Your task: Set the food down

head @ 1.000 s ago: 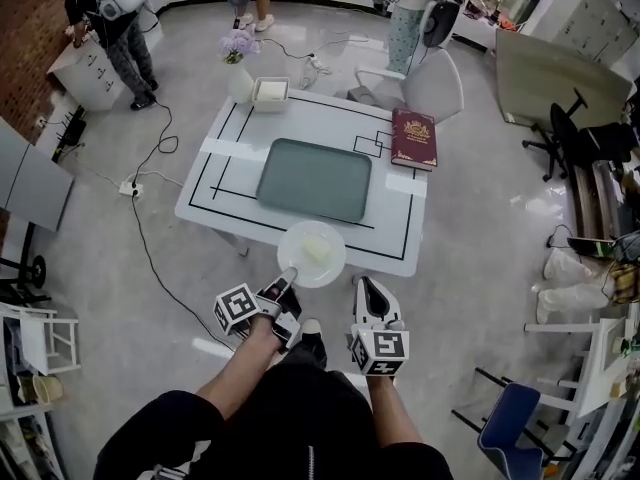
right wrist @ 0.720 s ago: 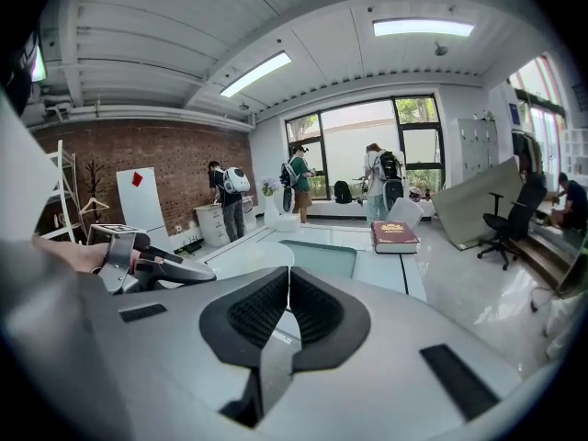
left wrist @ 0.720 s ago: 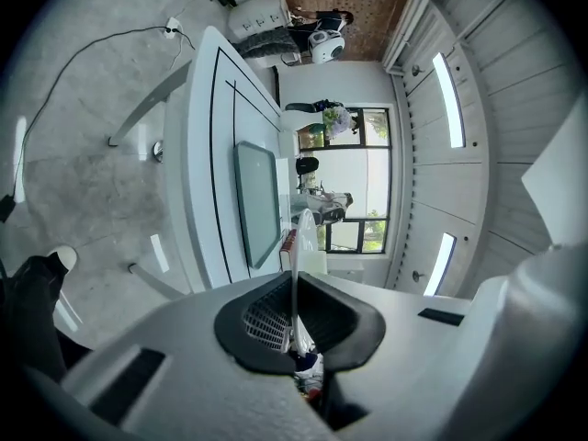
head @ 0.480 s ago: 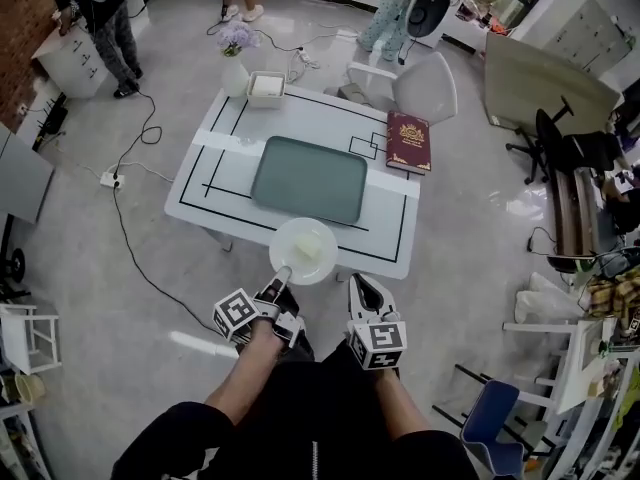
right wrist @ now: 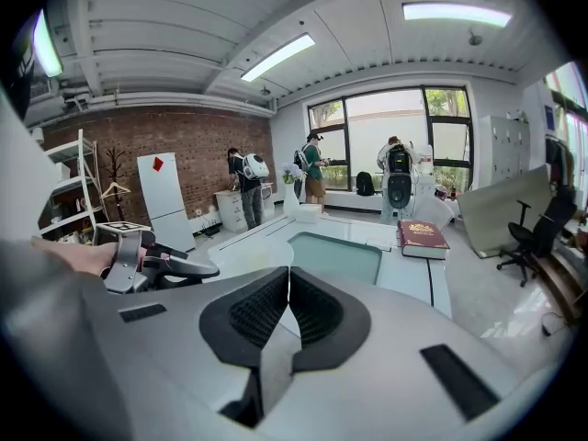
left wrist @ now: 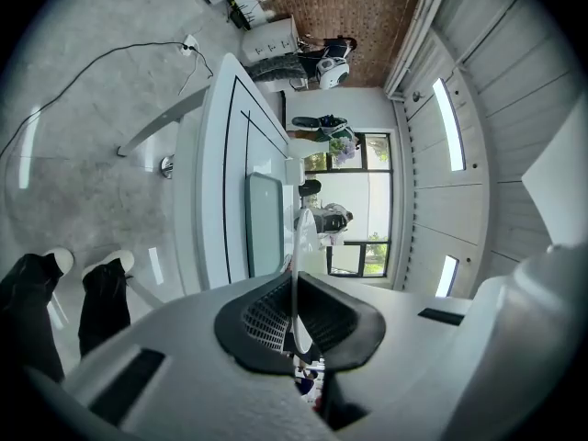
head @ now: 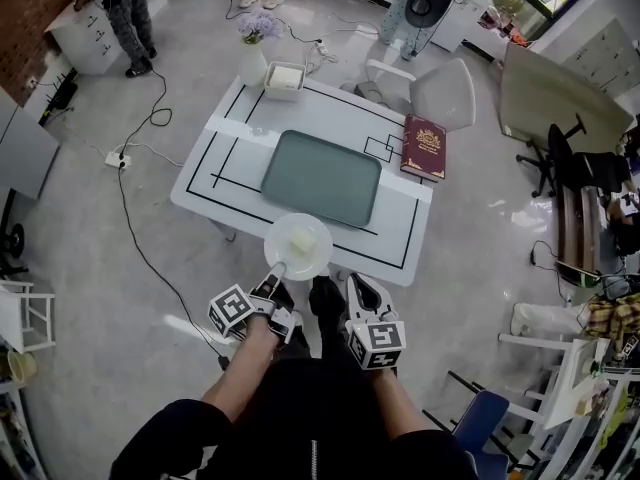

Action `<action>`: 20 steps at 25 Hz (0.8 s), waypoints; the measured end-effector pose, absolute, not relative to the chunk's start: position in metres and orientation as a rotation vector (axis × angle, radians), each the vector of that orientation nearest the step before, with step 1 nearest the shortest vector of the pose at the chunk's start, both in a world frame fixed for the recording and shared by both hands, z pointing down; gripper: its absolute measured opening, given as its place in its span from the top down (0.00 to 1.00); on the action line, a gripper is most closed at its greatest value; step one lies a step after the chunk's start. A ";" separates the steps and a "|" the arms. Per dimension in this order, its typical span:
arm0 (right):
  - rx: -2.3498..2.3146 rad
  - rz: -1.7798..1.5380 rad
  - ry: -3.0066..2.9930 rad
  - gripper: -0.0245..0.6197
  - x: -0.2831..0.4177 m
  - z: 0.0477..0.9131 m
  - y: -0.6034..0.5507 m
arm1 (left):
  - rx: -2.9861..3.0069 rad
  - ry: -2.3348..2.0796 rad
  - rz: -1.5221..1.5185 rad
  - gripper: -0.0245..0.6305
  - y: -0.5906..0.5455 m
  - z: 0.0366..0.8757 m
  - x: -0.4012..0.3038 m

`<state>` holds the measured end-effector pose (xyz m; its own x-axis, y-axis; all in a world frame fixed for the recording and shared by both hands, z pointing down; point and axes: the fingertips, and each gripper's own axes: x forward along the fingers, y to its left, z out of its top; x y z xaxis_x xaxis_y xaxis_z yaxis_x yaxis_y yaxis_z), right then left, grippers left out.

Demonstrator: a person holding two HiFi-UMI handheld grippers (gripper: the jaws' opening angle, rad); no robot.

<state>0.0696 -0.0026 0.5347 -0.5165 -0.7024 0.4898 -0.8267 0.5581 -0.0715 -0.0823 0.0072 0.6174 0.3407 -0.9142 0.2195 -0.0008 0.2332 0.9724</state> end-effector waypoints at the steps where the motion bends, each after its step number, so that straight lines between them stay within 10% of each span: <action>1: 1.239 0.419 -2.396 0.94 0.069 0.535 -0.006 | 1.158 -1.032 -0.806 0.94 0.004 0.618 -0.083; 20: 1.379 0.578 -2.487 0.94 0.064 0.545 -0.166 | 1.244 -1.050 -0.608 0.94 -0.140 0.623 -0.080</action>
<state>0.0644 -0.1661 0.5447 -0.5262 -0.7554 0.3905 -0.8502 0.4767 -0.2234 -0.0805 -0.1401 0.6231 0.4318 -0.8493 0.3038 -0.1593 0.2597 0.9525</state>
